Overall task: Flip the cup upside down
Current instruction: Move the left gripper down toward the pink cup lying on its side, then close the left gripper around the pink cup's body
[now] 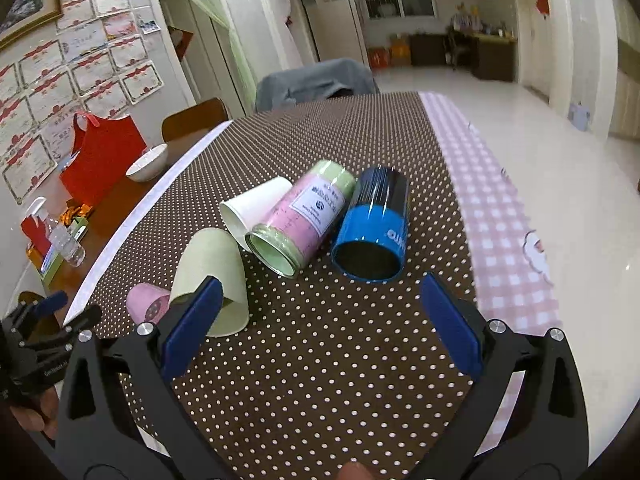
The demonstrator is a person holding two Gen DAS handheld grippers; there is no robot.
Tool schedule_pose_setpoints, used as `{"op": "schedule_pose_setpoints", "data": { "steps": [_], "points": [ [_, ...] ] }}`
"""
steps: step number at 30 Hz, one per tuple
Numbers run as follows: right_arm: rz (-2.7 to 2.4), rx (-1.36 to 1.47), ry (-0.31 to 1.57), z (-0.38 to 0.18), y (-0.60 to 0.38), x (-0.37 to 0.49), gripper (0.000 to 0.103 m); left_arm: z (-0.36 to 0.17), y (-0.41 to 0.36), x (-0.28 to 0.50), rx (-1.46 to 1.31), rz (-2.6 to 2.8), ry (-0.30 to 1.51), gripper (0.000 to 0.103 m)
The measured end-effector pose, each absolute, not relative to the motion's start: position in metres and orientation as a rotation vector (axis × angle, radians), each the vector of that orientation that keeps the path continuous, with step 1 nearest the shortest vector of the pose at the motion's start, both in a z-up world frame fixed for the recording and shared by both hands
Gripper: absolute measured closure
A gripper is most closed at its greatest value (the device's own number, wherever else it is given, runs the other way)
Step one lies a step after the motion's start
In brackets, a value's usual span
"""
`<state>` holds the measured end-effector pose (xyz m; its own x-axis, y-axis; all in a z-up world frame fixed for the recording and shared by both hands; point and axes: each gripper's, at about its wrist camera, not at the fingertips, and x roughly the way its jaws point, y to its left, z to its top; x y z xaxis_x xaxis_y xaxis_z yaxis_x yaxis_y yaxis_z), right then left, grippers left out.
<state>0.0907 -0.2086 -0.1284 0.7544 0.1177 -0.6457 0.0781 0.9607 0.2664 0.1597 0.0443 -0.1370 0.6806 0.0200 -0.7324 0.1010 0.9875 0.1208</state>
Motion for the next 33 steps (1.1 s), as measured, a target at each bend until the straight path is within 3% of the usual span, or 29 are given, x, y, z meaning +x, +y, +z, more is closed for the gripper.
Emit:
{"op": "schedule_pose_setpoints", "data": {
  "steps": [18, 33],
  "points": [
    [0.001, 0.289, 0.785, -0.145, -0.210, 0.115, 0.006, -0.191, 0.022, 0.206, 0.119, -0.177, 0.998, 0.021],
    [-0.004, 0.301, 0.796, -0.148, -0.214, 0.122, 0.006, -0.198, 0.012, 0.232, 0.175, -0.233, 1.018, 0.021]
  ]
}}
